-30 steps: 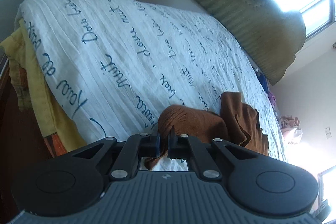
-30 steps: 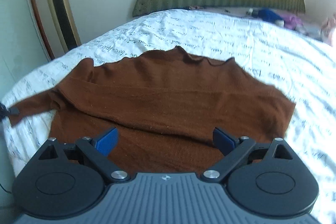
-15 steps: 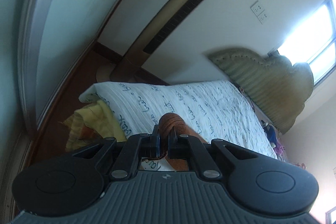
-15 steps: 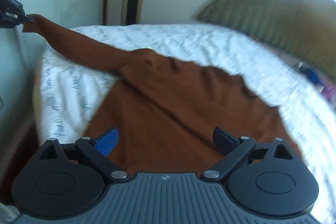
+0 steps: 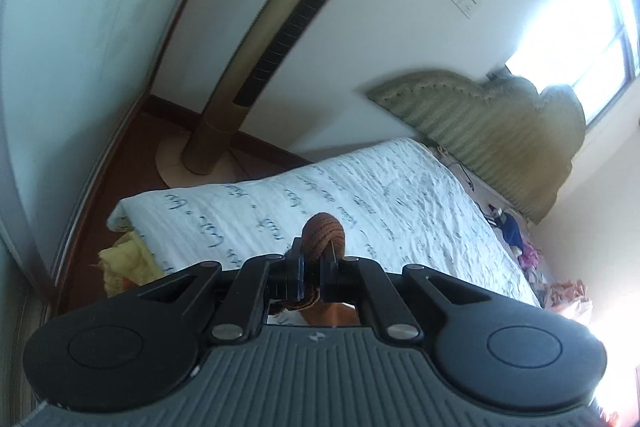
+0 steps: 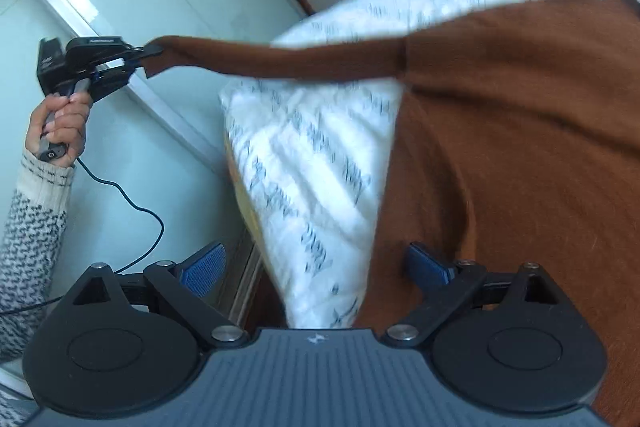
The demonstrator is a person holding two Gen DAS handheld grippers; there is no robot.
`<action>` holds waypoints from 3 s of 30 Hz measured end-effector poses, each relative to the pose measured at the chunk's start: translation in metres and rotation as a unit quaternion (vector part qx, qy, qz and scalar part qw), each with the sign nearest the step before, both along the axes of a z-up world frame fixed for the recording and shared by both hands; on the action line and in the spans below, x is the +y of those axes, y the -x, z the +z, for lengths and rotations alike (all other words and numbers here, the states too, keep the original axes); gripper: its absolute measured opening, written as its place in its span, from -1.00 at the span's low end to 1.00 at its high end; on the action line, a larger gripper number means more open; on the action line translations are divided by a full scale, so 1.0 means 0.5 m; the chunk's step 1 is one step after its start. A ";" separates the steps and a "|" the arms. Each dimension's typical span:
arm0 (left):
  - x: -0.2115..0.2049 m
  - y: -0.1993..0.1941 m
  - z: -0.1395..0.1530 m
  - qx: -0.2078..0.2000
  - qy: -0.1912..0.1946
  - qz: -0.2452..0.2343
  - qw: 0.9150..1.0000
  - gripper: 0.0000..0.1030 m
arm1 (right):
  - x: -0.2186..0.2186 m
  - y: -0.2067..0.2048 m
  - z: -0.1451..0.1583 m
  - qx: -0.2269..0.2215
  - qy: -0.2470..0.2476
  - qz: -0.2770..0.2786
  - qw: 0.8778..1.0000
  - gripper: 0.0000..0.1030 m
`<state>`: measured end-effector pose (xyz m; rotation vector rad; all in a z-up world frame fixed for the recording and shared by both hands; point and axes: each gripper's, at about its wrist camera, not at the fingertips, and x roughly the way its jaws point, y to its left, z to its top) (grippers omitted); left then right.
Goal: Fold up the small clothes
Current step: 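Lift the cuff with the left gripper and lay the sleeve across the body, then open the left gripper and withdraw it from the sleeve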
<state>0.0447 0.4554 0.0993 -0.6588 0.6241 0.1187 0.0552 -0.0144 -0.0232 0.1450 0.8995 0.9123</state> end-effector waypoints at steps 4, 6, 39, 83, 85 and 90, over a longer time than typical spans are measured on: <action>-0.089 -0.050 0.035 -0.007 -0.002 -0.064 0.998 -0.87 | -0.029 -0.010 0.014 -0.038 0.030 -0.046 0.998 0.90; -0.127 -0.065 0.050 -0.011 0.004 -0.089 0.996 -0.87 | -0.044 -0.015 0.008 -0.040 0.038 -0.072 0.996 0.90; -0.167 -0.133 0.022 0.076 0.225 0.013 0.971 -0.85 | -0.024 0.004 0.054 -0.169 0.008 -0.112 0.979 0.70; -0.333 -0.297 -0.252 0.157 0.056 -0.208 0.964 0.11 | -0.303 -0.263 -0.109 0.093 -0.095 -0.266 0.955 0.17; -0.330 -0.316 -0.274 0.162 0.064 -0.213 0.961 -0.40 | -0.293 -0.261 -0.111 0.092 -0.088 -0.261 0.957 0.13; -0.316 -0.336 -0.299 0.171 0.078 -0.202 0.961 -0.87 | -0.272 -0.275 -0.121 0.098 -0.073 -0.249 0.961 -0.80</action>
